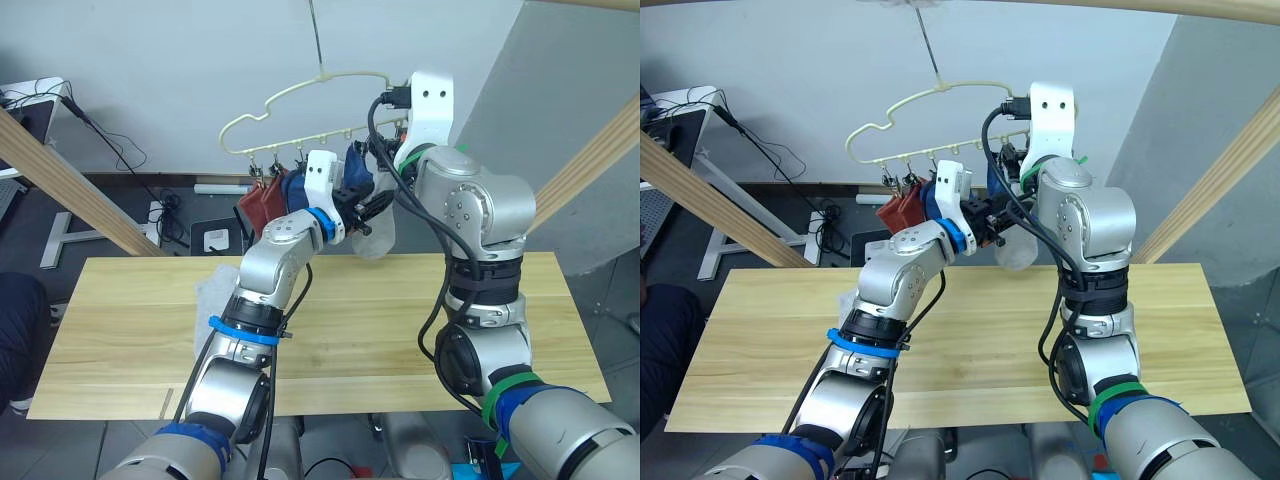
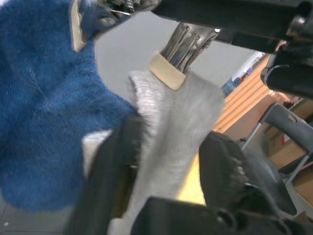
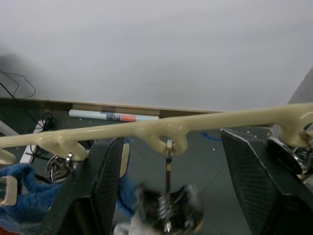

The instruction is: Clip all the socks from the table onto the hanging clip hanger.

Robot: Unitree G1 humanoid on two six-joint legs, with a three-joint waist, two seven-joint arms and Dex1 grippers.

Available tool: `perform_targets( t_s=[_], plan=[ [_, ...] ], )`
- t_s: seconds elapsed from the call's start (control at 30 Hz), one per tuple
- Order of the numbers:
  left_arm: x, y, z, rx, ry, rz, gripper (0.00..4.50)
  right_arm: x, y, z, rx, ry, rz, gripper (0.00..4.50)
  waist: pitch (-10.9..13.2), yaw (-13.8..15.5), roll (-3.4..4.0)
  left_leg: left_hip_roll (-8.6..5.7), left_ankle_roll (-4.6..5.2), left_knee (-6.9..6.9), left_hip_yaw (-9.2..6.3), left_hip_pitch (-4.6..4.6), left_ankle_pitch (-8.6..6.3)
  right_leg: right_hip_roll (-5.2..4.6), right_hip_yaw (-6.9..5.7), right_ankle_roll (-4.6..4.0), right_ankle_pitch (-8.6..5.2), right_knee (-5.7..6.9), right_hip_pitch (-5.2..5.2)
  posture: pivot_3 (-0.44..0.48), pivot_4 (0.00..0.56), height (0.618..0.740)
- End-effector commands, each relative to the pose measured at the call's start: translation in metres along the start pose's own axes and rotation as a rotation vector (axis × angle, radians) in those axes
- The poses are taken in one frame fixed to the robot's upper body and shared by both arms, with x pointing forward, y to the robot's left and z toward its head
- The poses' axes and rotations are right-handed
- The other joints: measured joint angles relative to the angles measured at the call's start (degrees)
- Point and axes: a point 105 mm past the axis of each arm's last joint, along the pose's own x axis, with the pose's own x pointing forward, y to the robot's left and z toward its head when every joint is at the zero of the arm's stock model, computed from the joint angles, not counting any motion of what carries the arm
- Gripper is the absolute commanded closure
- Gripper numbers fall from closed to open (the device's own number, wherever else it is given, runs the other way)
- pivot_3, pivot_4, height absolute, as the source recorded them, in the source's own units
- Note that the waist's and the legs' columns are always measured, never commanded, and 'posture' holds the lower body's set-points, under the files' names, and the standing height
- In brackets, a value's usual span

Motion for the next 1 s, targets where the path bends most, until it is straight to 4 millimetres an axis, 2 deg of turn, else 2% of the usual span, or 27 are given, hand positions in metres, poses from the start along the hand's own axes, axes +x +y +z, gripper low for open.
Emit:
perform_targets(
  t_s=[0.03,0.3,0.53,0.8,1.0],
  plan=[
    [-0.007,-0.011,0.010,0.046,-0.021,-0.054,2.49,-0.014,-0.001,0.018,0.024,-0.064,0.024,1.25,0.0,0.0,0.00,0.00,0.00,0.00,0.00,0.00,0.00,0.00,0.00,0.00,0.00,0.00,0.00,-0.182,0.324,0.740],
    [-0.036,-0.017,0.007,0.069,0.015,-0.084,2.49,-0.032,-0.004,0.009,0.024,-0.015,0.049,1.25,0.0,-0.1,0.01,0.02,0.00,0.01,-0.04,0.00,0.00,0.00,-0.02,0.00,0.00,0.04,0.00,-0.192,0.327,0.740],
    [-0.060,-0.024,0.010,0.080,0.035,-0.128,2.49,-0.046,-0.005,-0.008,0.026,0.046,0.080,1.25,0.0,-0.2,0.01,0.01,0.00,0.04,-0.04,0.02,0.00,0.00,0.00,0.00,0.00,0.10,0.00,-0.215,0.328,0.740],
    [-0.091,-0.025,0.035,0.043,0.000,-0.192,2.49,-0.055,-0.013,-0.010,0.016,0.052,0.079,1.25,0.0,-0.8,0.01,0.01,0.00,0.04,-0.04,0.02,0.00,0.00,-0.01,0.01,-0.01,0.10,-0.01,-0.229,0.322,0.740],
    [-0.118,-0.021,0.050,0.036,0.020,-0.224,2.49,-0.067,-0.021,-0.009,-0.060,0.023,0.088,1.25,0.0,-1.4,0.01,0.00,0.00,0.04,-0.03,0.01,0.00,-0.01,0.00,0.03,-0.02,0.05,-0.01,-0.242,0.314,0.740]
  ],
)
